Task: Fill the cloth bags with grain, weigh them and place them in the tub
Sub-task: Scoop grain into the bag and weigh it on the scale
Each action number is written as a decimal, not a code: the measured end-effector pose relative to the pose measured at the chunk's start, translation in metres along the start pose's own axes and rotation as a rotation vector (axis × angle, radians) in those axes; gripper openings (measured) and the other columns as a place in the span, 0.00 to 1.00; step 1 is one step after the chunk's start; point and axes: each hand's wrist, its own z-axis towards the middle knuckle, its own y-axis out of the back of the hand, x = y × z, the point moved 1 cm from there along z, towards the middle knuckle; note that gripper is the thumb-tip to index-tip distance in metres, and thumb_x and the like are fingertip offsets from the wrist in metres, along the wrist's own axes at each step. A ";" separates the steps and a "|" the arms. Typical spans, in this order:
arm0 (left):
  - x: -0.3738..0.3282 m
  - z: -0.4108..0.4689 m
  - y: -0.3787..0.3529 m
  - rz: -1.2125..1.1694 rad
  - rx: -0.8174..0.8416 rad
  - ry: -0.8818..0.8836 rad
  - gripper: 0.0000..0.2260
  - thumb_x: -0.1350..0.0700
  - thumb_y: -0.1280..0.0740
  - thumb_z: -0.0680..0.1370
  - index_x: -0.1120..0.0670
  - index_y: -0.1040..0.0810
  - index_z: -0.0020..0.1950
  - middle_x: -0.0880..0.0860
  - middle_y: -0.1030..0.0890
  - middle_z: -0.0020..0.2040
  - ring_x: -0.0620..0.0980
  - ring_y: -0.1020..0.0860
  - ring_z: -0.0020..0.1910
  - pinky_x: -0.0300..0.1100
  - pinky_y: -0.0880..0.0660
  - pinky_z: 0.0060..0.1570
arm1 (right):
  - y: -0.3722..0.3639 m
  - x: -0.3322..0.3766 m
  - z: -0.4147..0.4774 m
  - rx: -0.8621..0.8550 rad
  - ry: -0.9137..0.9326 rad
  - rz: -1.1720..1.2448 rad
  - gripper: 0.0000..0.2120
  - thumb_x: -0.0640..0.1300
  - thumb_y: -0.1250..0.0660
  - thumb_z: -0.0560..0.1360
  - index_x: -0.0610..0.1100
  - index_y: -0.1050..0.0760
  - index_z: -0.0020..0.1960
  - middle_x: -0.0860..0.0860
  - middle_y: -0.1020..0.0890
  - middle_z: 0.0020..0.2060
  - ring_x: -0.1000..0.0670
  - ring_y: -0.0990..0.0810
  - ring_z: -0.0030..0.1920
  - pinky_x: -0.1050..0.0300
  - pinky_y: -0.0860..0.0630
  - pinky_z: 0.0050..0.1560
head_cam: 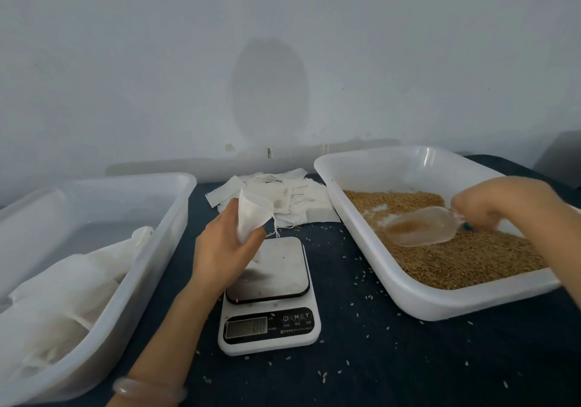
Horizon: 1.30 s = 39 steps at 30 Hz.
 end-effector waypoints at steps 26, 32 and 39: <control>0.009 0.002 -0.004 -0.198 0.109 0.008 0.16 0.42 0.38 0.69 0.47 0.28 0.53 0.46 0.20 0.41 0.49 0.21 0.39 0.53 0.22 0.39 | -0.027 -0.034 0.019 0.249 0.397 0.982 0.23 0.60 0.40 0.74 0.47 0.21 0.60 0.46 0.20 0.56 0.48 0.20 0.48 0.59 0.22 0.45; 0.003 -0.002 -0.009 -0.326 0.324 -0.053 0.11 0.42 0.37 0.72 0.38 0.27 0.54 0.38 0.19 0.48 0.41 0.20 0.47 0.30 0.25 0.40 | -0.006 -0.015 0.010 -0.196 0.366 0.886 0.31 0.72 0.49 0.70 0.54 0.16 0.51 0.53 0.17 0.48 0.48 0.18 0.49 0.56 0.24 0.51; 0.001 -0.003 -0.007 -0.335 0.384 -0.052 0.08 0.45 0.36 0.72 0.34 0.27 0.50 0.38 0.19 0.47 0.40 0.21 0.46 0.30 0.26 0.40 | 0.038 0.026 -0.023 -0.372 0.709 0.840 0.27 0.69 0.42 0.68 0.63 0.26 0.65 0.55 0.24 0.26 0.57 0.30 0.27 0.60 0.31 0.34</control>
